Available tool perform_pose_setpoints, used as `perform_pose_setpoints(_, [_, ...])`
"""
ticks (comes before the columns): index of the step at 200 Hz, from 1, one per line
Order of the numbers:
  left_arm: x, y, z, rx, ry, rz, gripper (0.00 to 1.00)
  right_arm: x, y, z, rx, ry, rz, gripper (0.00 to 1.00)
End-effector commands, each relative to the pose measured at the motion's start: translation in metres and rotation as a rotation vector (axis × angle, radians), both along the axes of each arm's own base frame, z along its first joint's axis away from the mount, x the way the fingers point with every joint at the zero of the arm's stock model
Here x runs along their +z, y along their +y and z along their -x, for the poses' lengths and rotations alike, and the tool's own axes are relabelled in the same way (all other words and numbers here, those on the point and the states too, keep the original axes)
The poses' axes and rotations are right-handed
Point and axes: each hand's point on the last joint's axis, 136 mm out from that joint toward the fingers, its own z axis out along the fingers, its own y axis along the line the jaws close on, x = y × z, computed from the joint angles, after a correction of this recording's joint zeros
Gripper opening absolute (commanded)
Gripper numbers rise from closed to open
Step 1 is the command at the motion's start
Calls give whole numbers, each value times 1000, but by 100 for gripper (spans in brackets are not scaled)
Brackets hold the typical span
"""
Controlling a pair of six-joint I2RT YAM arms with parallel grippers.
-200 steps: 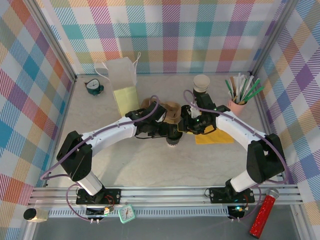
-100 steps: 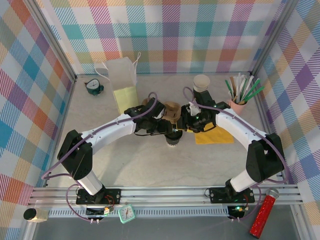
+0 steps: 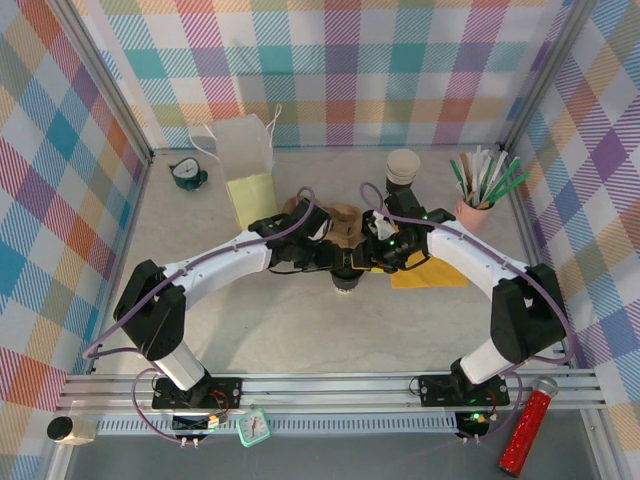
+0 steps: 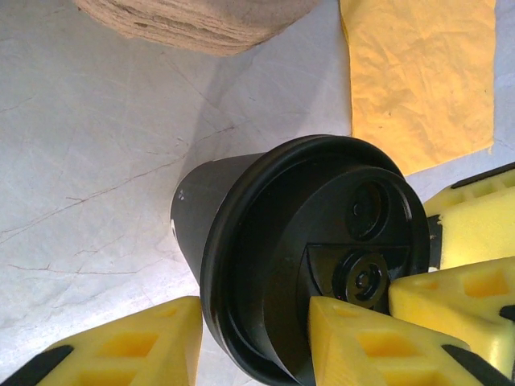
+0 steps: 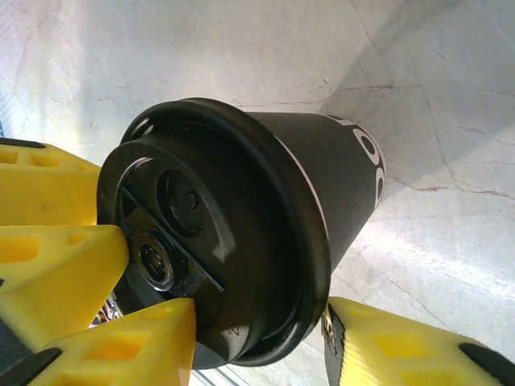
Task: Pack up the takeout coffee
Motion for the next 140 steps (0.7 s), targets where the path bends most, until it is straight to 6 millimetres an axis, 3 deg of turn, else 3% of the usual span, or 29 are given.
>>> perform_pose_setpoints(1, [-41,25,18,1,91,-118,39,-37,-16,15,14,68,110,45])
perform_pose_setpoints(66, [-65,38,32,1,135,-169,37,-50,-20,20,20,87,134,44])
perform_pose_setpoints(102, [-22,20,16,-8,69,-94,39,-20,-10,10,26,33,79,48])
perform_pose_setpoints(124, [8,6,7,-20,30,-27,44,1,-2,4,21,7,26,54])
perform_pose_setpoints(140, [24,0,4,-24,15,8,54,13,3,2,18,-5,-7,60])
